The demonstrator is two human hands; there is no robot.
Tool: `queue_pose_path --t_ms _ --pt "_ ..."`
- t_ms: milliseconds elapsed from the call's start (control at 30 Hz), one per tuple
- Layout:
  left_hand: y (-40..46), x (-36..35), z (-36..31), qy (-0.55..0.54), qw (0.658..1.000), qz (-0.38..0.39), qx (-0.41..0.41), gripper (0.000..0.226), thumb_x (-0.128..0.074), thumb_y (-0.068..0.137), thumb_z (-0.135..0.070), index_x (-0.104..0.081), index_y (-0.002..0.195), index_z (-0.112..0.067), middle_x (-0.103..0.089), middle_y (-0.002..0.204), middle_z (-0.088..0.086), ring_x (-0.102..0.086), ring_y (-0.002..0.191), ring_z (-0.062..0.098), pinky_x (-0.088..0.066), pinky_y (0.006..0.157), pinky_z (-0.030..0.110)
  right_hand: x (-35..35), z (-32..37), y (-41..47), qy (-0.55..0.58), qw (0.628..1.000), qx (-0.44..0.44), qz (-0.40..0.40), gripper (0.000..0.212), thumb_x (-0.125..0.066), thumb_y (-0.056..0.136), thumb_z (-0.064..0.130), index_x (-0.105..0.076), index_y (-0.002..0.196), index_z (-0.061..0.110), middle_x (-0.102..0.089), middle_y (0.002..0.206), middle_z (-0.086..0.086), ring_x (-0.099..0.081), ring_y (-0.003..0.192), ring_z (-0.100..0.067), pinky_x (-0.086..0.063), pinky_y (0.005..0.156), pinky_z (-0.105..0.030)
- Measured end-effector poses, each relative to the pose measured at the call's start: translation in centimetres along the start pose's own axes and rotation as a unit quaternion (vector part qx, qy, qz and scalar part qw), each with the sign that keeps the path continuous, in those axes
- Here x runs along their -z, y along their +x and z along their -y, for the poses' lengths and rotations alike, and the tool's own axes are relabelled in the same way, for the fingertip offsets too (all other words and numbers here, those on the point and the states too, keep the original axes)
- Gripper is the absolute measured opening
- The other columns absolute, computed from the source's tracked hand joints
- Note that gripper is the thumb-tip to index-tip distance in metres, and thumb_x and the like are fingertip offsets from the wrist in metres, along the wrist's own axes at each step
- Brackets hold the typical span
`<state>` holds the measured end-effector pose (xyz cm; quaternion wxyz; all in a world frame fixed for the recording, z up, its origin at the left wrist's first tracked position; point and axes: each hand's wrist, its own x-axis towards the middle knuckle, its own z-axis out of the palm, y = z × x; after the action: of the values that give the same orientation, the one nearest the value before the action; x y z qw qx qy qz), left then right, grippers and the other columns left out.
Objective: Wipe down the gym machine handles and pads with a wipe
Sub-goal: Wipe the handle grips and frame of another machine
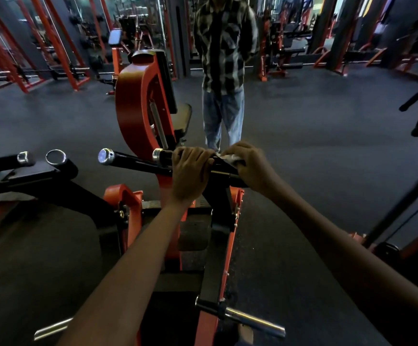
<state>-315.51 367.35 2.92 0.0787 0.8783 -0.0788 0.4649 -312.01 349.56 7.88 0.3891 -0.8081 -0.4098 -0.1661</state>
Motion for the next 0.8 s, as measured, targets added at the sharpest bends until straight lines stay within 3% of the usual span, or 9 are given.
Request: queue_pose_path --t_ms 167,267,367,467,567,667,800 --pt "0.0 -0.1 0.1 0.005 1.000 0.001 -0.005 0.049 -0.023 0.103 -0.037 -0.067 0.106 -0.015 -0.064 0.098 0.000 -0.052 0.096 0.021 -0.029 0.094 0.040 0.6 -3.3 -2.9 0.021 0.994 -0.096 -0.057 0.038 -0.049 0.076 -0.020 -0.068 0.103 -0.002 -0.059 0.098 0.000 -0.059 0.093 -0.018 -0.040 0.076 -0.003" --pt "-0.2 -0.6 0.3 0.014 1.000 -0.015 -0.004 0.051 -0.022 0.103 -0.037 -0.068 0.105 -0.014 -0.064 0.096 0.001 -0.054 0.095 0.023 -0.030 0.093 0.043 1.7 -4.8 -2.9 -0.015 0.992 -0.127 0.000 0.027 -0.053 0.078 -0.016 -0.069 0.097 -0.005 -0.062 0.089 -0.005 -0.059 0.086 -0.021 -0.035 0.067 0.001" --pt "-0.2 -0.9 0.4 0.007 0.999 -0.034 -0.008 0.050 -0.024 0.103 -0.036 -0.068 0.104 -0.013 -0.064 0.094 0.002 -0.055 0.093 0.023 -0.031 0.092 0.042 2.1 -3.8 -1.4 -0.007 0.990 -0.134 -0.030 0.014 -0.056 0.085 -0.007 -0.069 0.090 -0.005 -0.061 0.080 -0.005 -0.056 0.077 -0.015 -0.037 0.060 -0.012" --pt "-0.3 -1.1 0.3 0.013 0.999 -0.045 -0.007 0.049 -0.025 0.103 -0.036 -0.068 0.103 -0.013 -0.064 0.094 0.002 -0.056 0.092 0.024 -0.033 0.091 0.043 0.9 -1.0 -1.1 0.050 0.996 -0.067 -0.042 0.024 -0.056 0.086 -0.006 -0.068 0.105 0.001 -0.063 0.099 0.002 -0.059 0.089 -0.007 -0.046 0.075 -0.008" --pt "-0.3 -1.2 0.4 0.013 0.999 -0.049 -0.005 0.050 -0.024 0.104 -0.036 -0.068 0.104 -0.013 -0.065 0.095 0.003 -0.056 0.093 0.025 -0.033 0.091 0.044 -0.9 -1.4 -3.4 0.065 0.992 -0.035 -0.101 0.036 -0.054 0.082 -0.013 -0.064 0.113 0.001 -0.057 0.114 0.004 -0.054 0.107 -0.002 -0.046 0.092 -0.015" --pt "-0.2 -1.2 0.3 0.009 0.998 -0.056 -0.004 0.048 -0.025 0.103 -0.035 -0.068 0.104 -0.013 -0.064 0.094 0.004 -0.054 0.093 0.024 -0.032 0.092 0.043 -2.5 -3.4 -5.7 0.047 0.976 -0.102 -0.184 0.042 -0.053 0.077 -0.017 -0.062 0.115 -0.001 -0.059 0.113 -0.003 -0.056 0.105 -0.007 -0.046 0.088 -0.011" --pt "-0.3 -1.1 0.2 0.007 0.999 -0.053 -0.006 0.046 -0.026 0.103 -0.035 -0.067 0.104 -0.013 -0.064 0.095 0.004 -0.053 0.095 0.024 -0.033 0.091 0.045 -2.5 -6.0 -6.2 0.047 0.977 -0.178 -0.103 0.036 -0.055 0.080 -0.016 -0.063 0.113 -0.003 -0.062 0.109 -0.013 -0.061 0.100 -0.023 -0.047 0.081 -0.009"
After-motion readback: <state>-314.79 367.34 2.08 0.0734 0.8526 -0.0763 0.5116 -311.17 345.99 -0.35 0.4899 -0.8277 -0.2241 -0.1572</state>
